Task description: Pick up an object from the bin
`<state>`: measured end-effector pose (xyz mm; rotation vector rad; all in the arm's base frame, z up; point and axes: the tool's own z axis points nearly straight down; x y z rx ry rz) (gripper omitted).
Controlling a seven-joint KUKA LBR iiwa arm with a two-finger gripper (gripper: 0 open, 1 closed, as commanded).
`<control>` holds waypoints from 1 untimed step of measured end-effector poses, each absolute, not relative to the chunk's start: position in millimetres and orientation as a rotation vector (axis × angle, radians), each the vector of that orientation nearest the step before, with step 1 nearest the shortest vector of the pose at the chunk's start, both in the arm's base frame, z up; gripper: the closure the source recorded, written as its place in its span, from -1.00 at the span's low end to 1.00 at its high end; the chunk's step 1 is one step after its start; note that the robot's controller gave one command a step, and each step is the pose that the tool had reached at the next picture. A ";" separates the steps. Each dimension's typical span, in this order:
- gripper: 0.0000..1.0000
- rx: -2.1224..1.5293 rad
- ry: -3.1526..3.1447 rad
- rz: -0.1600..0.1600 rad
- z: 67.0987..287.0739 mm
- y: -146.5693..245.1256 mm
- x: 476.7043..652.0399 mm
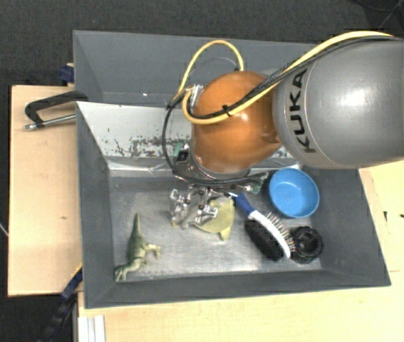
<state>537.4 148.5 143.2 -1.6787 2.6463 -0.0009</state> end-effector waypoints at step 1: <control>1.00 -1.707 2.622 -0.002 189.4 150.7 546.2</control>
Offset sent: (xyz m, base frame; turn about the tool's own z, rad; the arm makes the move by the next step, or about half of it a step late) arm 0.0065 0.0004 0.0422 -0.0261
